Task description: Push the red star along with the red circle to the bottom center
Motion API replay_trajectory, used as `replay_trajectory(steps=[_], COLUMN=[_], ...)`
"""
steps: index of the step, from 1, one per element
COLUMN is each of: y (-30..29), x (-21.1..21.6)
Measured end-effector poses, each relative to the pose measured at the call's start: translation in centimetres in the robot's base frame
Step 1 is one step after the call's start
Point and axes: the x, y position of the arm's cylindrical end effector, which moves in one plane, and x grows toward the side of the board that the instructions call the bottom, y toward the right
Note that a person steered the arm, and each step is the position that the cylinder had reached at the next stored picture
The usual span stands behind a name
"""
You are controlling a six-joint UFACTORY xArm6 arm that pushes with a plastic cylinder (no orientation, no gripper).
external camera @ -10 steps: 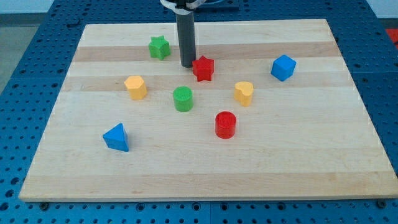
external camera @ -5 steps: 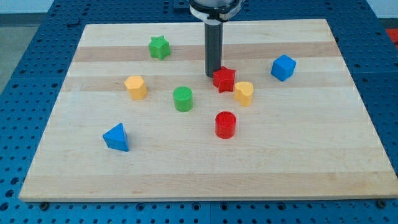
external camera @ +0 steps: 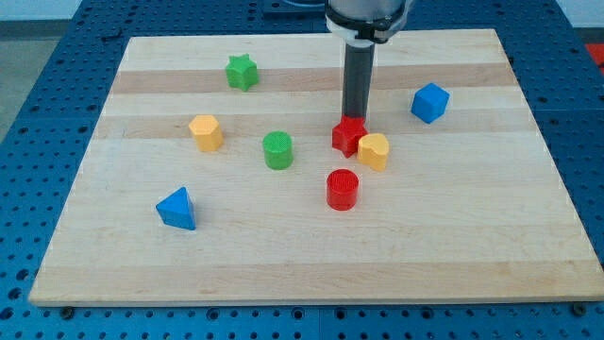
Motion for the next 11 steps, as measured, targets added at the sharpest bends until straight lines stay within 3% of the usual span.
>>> replay_trajectory(steps=[5, 8, 11], y=[-0.9, -3.5, -6.0], x=[9.5, 8.3, 12.5])
